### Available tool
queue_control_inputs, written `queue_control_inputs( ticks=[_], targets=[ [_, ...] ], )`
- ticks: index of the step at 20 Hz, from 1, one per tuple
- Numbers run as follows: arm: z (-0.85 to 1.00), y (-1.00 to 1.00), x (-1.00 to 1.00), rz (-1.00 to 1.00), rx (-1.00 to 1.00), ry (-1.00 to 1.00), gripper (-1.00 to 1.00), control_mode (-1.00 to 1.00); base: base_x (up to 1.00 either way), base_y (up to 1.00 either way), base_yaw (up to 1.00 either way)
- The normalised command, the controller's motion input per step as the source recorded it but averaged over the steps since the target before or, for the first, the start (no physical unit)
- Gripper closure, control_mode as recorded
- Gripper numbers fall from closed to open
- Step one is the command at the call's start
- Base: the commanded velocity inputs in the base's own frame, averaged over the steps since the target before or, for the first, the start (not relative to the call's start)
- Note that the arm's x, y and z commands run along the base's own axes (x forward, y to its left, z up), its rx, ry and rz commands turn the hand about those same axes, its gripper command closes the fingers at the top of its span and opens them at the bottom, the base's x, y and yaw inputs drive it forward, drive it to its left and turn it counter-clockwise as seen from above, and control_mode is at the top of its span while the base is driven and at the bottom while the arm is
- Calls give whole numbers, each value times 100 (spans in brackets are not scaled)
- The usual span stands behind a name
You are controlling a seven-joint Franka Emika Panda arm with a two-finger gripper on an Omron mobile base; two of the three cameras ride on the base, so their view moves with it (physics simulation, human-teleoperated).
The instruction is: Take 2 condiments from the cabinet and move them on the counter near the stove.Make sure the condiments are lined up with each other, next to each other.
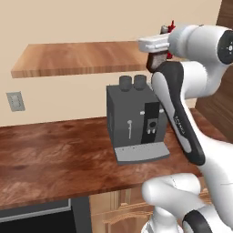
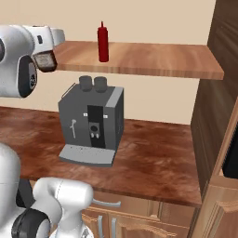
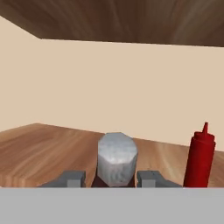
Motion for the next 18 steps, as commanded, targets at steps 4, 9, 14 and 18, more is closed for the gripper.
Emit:
queue_control_inputs(
  ticks=[4,9,14,18],
  targets=[
    [-3,-22,-84,-14,0,-17,100,-100,0,0,0],
    [-3,-47,-74,-19,4,-9,100,-100,0,0,0],
    [0,-52,-58,-14,6,1,100,-100,0,0,0],
    [-11,-32,-33,0,0,5,100,-100,0,0,0]
  ],
)
